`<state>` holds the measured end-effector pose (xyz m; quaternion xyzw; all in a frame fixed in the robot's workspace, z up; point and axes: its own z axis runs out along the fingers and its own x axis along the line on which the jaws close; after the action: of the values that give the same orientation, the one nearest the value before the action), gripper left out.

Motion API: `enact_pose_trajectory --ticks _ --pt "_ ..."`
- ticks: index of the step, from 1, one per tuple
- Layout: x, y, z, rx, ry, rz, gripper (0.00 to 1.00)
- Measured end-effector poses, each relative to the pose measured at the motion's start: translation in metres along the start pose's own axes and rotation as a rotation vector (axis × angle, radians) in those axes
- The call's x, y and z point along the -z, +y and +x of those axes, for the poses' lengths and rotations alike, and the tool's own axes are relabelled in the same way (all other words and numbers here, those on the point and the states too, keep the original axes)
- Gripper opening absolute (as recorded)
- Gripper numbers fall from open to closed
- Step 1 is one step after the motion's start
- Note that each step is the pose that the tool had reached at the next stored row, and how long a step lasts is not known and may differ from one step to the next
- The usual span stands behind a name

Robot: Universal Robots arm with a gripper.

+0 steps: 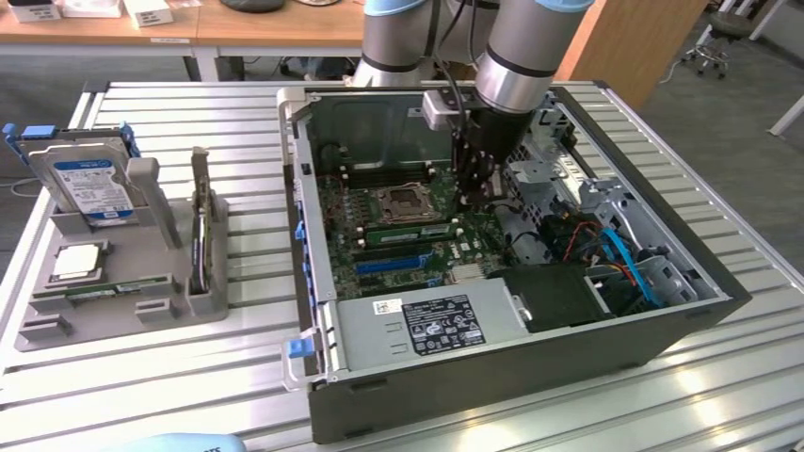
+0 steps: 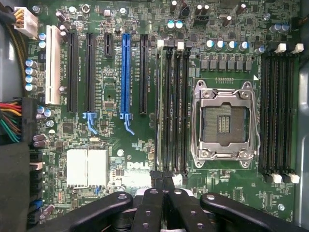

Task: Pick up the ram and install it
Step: 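Press down the ram until it locks into place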

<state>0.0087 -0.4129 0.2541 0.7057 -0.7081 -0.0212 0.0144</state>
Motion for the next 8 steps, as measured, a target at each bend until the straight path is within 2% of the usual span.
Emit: enact_pose_trajectory --ticks 8 --pt "-0.0077 -0.0004 0.0001 0.0 -0.0001 0.0 0.1"
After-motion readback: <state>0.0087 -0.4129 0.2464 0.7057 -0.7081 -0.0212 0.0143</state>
